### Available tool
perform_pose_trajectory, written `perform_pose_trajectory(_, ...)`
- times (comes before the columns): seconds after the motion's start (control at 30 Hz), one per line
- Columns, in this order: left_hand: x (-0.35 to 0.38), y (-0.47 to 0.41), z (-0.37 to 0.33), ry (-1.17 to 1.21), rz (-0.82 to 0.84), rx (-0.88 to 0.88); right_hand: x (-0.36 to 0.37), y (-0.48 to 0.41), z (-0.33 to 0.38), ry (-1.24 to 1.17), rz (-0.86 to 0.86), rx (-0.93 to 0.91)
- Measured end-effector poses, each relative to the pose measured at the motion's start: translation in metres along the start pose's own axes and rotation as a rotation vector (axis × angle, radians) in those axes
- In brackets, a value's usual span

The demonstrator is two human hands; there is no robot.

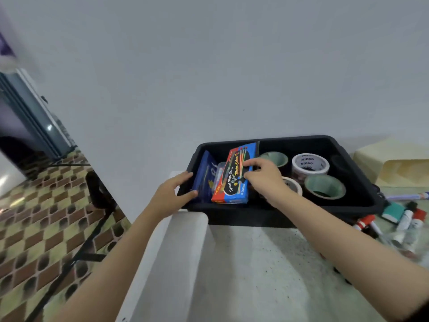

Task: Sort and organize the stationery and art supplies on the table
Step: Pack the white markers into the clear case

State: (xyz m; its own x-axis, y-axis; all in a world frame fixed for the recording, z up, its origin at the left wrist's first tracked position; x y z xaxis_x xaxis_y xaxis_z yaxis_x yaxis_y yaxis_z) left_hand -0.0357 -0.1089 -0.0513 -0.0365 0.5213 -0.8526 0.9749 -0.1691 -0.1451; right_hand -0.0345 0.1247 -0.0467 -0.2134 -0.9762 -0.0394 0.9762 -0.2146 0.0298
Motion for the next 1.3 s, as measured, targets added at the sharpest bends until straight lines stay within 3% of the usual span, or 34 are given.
perform_pose_trajectory(0.27, 0.007, -0.001, 0.015, 0.072, 0.068, -0.017, 0.034, -0.021, 0.009, 0.424, 0.09, 0.01)
perform_pose_trajectory(0.37, 0.009, -0.001, 0.016, 0.102, 0.061, -0.015, 0.041, -0.023, 0.009, 0.707, 0.13, -0.01)
perform_pose_trajectory(0.5, 0.01, 0.0, 0.017, 0.138, 0.052, -0.007, 0.05, -0.019, -0.001, 0.96, 0.27, 0.003)
perform_pose_trajectory(0.73, 0.013, -0.001, 0.023, 0.182, 0.049, -0.011, 0.044, -0.014, 0.003, 1.1, 0.554, 0.045)
perform_pose_trajectory(1.17, 0.013, 0.0, 0.02, 0.168, 0.029, -0.018, 0.048, -0.021, -0.014, 1.005, 0.438, -0.004)
perform_pose_trajectory(1.3, 0.01, -0.002, 0.018, 0.125, 0.036, -0.039, 0.04, -0.006, -0.001, 0.858, 0.365, -0.137)
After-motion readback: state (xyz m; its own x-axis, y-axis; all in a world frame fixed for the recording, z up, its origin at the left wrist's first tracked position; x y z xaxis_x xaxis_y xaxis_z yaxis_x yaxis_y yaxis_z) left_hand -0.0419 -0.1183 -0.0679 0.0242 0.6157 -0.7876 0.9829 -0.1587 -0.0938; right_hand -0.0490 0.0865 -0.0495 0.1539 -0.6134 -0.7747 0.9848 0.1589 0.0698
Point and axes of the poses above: each hand's wrist, its own y-axis away from the middle knuckle, its own x-axis out of the palm, z = x × y, the point moved 1 cm from there along -y, towards the middle knuckle, and after that the axes turned 11 degrees about -y, right-handed, at the moved point
